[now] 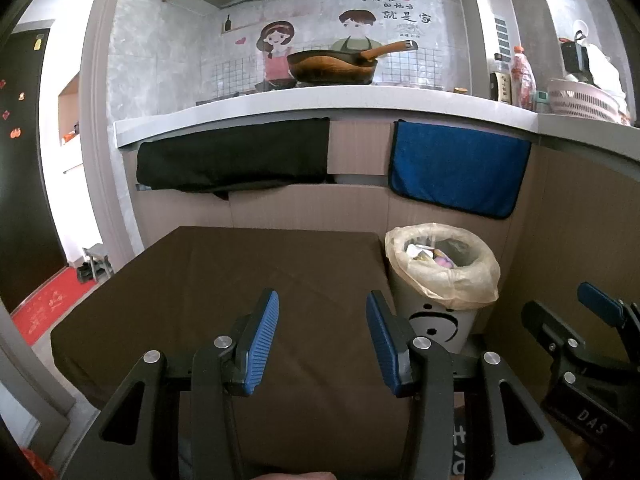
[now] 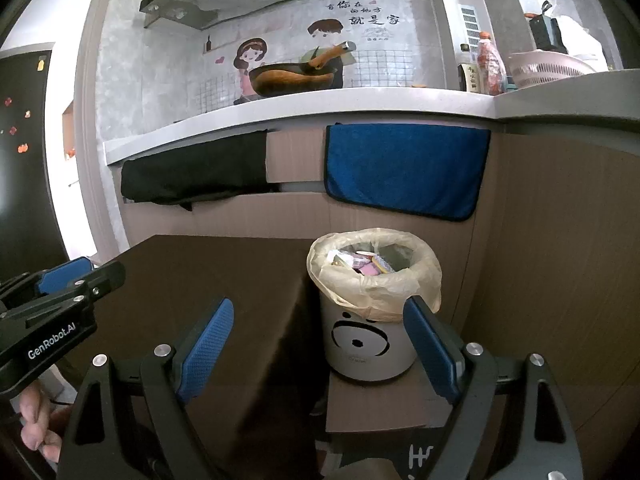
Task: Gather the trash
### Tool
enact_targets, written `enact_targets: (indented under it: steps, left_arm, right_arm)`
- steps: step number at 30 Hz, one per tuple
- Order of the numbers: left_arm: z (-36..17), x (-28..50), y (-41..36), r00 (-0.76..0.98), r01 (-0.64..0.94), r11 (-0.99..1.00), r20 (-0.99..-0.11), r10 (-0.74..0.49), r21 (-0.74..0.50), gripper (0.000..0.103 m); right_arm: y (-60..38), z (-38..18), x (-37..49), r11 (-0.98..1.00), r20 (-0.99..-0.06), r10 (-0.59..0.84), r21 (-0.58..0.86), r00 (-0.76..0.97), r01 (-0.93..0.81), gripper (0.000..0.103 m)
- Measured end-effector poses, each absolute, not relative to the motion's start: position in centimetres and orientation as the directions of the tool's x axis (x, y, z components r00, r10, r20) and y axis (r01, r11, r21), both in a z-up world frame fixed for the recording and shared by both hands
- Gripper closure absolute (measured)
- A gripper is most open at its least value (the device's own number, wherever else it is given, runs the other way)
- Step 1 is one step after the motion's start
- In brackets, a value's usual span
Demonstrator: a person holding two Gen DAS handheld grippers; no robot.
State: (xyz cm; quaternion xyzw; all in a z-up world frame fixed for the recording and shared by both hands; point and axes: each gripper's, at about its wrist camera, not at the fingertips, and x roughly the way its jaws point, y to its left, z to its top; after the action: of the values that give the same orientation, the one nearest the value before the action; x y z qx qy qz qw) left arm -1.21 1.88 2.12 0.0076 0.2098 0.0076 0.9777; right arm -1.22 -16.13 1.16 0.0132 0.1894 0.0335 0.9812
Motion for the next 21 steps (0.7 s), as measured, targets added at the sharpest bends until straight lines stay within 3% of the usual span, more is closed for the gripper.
enact_targets:
  steps: [21]
  left_arm:
    - [2.08,-1.29,1.70,0.910,-0.014,1.000,-0.414,0.020,0.017,0.056]
  right_arm:
    - [-16.42,0.91,-1.35,0.997,-0.372,0.071,0.043,0.926,-0.059,0.018]
